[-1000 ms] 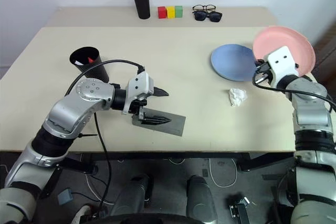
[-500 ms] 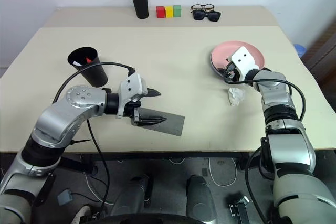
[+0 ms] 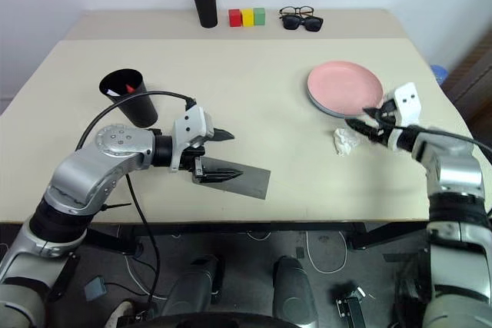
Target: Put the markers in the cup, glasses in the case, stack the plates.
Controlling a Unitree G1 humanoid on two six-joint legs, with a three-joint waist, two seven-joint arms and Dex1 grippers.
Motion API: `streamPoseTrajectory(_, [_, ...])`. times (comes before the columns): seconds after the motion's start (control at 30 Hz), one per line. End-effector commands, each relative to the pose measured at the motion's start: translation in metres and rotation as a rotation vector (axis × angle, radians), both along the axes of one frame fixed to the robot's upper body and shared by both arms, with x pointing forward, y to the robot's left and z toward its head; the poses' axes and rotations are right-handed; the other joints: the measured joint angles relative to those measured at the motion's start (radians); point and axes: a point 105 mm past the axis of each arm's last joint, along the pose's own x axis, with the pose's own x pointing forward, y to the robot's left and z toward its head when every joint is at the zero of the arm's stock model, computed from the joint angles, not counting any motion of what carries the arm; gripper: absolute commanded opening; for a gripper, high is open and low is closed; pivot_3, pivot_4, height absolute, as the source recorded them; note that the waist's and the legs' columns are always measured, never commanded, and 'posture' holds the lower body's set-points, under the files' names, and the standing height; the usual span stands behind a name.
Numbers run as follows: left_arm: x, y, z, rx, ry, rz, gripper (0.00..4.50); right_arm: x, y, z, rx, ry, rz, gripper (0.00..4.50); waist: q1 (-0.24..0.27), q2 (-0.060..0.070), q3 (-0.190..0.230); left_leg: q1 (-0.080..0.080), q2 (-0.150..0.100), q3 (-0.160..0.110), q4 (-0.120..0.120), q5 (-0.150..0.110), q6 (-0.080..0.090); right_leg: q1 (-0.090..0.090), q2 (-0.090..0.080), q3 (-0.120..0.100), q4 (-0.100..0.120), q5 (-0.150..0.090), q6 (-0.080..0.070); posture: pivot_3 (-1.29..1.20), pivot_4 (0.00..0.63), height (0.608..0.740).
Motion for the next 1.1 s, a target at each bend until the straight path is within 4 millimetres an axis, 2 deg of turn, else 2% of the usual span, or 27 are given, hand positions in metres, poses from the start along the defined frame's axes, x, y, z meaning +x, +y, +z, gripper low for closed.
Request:
streamPoseTrajectory(0.03, [-0.001, -0.004, 0.008, -0.007, -0.043, -0.033, 4.50, -0.007, 0.001, 0.017, 0.026, -0.032, 0.000, 2.90, -0.007, 0.000, 0.000, 0.000, 0.000, 0.000, 0.000, 0.000, 0.000, 0.000, 0.000, 0.000, 0.000, 0.000, 0.000, 0.00, 0.150, 0.740])
streamPoseTrajectory(0.17, [-0.001, -0.004, 0.006, 0.001, -0.042, -0.042, 4.50, -0.011, 0.011, -0.007, 0.084, 0.049, 0.010, 2.90, -0.007, 0.000, 0.000, 0.001, 0.000, 0.000, 0.001, 0.000, 0.000, 0.000, 0.000, 0.000, 0.000, 0.000, 0.000, 0.00, 0.150, 0.740])
streamPoseTrajectory(0.4, [-0.003, -0.001, 0.006, 0.005, -0.042, -0.033, 4.50, -0.005, 0.030, -0.025, 0.130, 0.097, 0.036, 2.90, -0.005, 0.000, 0.000, 0.000, 0.000, 0.000, 0.000, 0.000, 0.000, 0.000, 0.000, 0.000, 0.000, 0.001, -0.001, 0.00, 0.150, 0.740])
streamPoseTrajectory(0.5, [-0.003, 0.001, 0.006, 0.006, -0.041, -0.022, 4.50, -0.003, 0.036, -0.026, 0.146, 0.097, 0.048, 2.02, -0.004, 0.000, 0.000, 0.000, 0.000, 0.000, 0.000, 0.000, 0.000, 0.000, 0.000, 0.000, 0.000, 0.001, -0.001, 0.00, 0.150, 0.740])
streamPoseTrajectory(0.53, [-0.003, 0.001, 0.005, 0.007, -0.042, -0.019, 4.50, -0.002, 0.038, -0.025, 0.149, 0.094, 0.052, 1.51, -0.004, 0.000, 0.000, 0.000, 0.000, 0.000, 0.000, 0.000, 0.000, 0.000, 0.000, 0.000, 0.000, 0.001, -0.001, 0.00, 0.150, 0.740])
streamPoseTrajectory(0.63, [-0.004, 0.003, 0.006, 0.003, -0.044, -0.005, 4.50, -0.001, 0.044, -0.015, 0.148, 0.057, 0.068, 0.03, -0.004, 0.000, 0.000, 0.000, 0.000, 0.000, 0.000, 0.000, 0.000, 0.000, 0.000, 0.000, 0.000, 0.001, -0.001, 0.00, 0.150, 0.740])
streamPoseTrajectory(0.9, [-0.005, 0.005, 0.003, -0.009, -0.039, 0.021, 4.50, 0.015, 0.044, 0.033, 0.166, -0.140, 0.064, 0.03, -0.006, 0.000, 0.000, 0.000, 0.000, 0.000, 0.000, 0.000, 0.000, 0.000, 0.000, 0.000, 0.000, 0.001, -0.001, 0.00, 0.150, 0.740])
streamPoseTrajectory(1.0, [-0.003, 0.005, 0.005, -0.015, -0.041, 0.034, 4.50, 0.034, 0.042, 0.052, 0.183, -0.214, 0.031, 0.03, -0.008, 0.000, 0.000, 0.000, 0.000, 0.000, 0.001, 0.000, 0.000, 0.000, 0.000, 0.000, 0.000, 0.001, -0.001, 0.00, 0.150, 0.740])
streamPoseTrajectory(1.1, [-0.002, 0.007, 0.006, -0.019, -0.047, 0.052, 4.50, 0.057, 0.037, 0.059, 0.160, -0.250, -0.035, 0.03, -0.008, 0.000, 0.000, 0.000, 0.000, 0.000, 0.001, 0.000, 0.000, 0.000, 0.000, 0.000, 0.000, 0.001, -0.001, 0.00, 0.150, 0.740])
